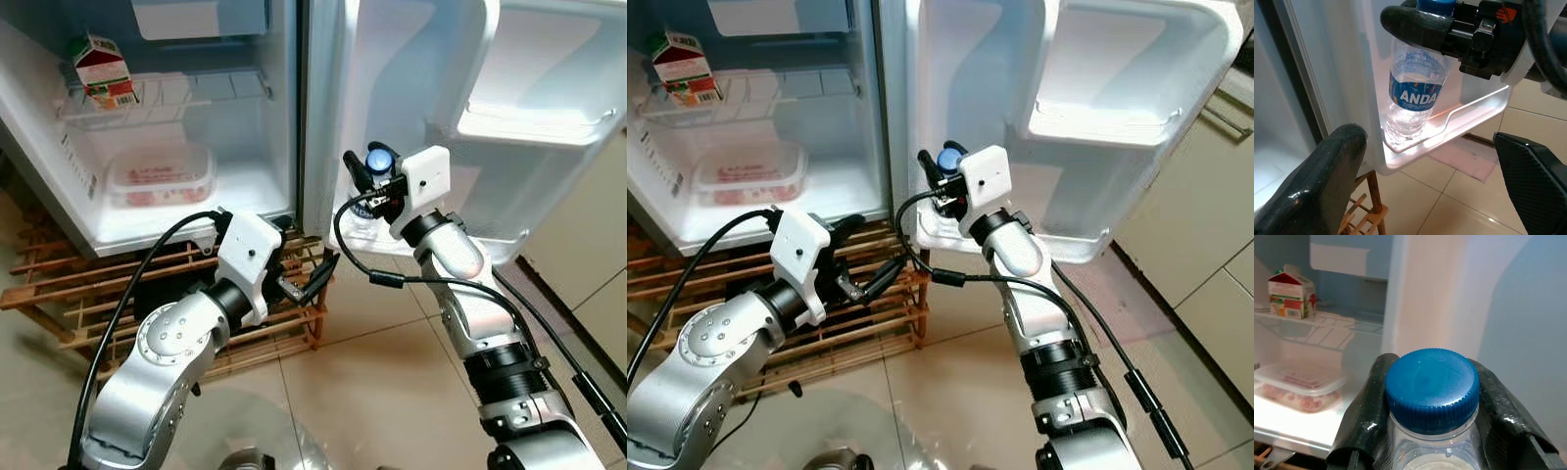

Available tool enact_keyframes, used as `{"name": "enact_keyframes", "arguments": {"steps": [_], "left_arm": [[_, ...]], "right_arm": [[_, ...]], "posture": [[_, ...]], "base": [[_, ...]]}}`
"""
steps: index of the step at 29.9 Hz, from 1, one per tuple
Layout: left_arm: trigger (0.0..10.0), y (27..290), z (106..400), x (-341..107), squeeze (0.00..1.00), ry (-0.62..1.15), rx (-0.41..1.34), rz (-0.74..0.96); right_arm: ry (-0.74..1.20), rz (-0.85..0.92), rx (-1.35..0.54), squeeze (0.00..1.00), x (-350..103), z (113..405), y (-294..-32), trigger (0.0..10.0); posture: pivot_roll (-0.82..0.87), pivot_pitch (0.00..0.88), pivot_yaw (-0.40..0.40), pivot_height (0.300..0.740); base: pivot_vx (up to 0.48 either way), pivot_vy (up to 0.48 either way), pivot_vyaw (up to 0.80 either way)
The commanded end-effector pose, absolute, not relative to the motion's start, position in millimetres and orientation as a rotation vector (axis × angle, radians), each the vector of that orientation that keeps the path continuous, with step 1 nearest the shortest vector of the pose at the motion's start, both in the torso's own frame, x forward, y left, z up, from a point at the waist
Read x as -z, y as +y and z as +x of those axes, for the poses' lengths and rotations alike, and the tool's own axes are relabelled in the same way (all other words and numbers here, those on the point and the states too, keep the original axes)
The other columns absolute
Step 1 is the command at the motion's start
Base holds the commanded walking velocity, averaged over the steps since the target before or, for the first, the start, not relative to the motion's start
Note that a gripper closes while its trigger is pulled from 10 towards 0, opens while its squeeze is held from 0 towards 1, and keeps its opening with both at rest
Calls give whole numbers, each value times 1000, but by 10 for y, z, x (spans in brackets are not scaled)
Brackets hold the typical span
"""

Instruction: Restocking fridge

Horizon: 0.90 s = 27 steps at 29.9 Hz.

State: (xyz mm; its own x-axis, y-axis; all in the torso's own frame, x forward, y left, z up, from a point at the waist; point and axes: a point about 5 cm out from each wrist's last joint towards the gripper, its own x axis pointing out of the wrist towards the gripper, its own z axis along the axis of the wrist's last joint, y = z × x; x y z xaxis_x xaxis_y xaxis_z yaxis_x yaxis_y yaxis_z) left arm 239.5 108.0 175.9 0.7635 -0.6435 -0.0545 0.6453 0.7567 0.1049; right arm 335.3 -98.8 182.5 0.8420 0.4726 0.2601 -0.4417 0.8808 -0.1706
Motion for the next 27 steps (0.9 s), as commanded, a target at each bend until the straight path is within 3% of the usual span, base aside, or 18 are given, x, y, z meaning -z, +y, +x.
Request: {"name": "enact_keyframes", "arguments": {"steps": [1,14,27], "left_arm": [[10000,1061,2367,-1745,0,27,725,128],[10000,1087,2359,-1738,0,37,734,131],[10000,1074,2383,-1737,0,37,744,142]], "right_arm": [[-359,-89,-469,0,-1932,3378,-1016,10000],[-147,-55,-411,0,-1857,3584,-1092,10000],[-92,-55,-392,0,-2048,3810,-1205,10000]], "posture": [[33,45,7,740],[28,59,18,740],[31,58,19,740]], "base": [[0,0,0],[0,0,0],[0,0,0]]}}
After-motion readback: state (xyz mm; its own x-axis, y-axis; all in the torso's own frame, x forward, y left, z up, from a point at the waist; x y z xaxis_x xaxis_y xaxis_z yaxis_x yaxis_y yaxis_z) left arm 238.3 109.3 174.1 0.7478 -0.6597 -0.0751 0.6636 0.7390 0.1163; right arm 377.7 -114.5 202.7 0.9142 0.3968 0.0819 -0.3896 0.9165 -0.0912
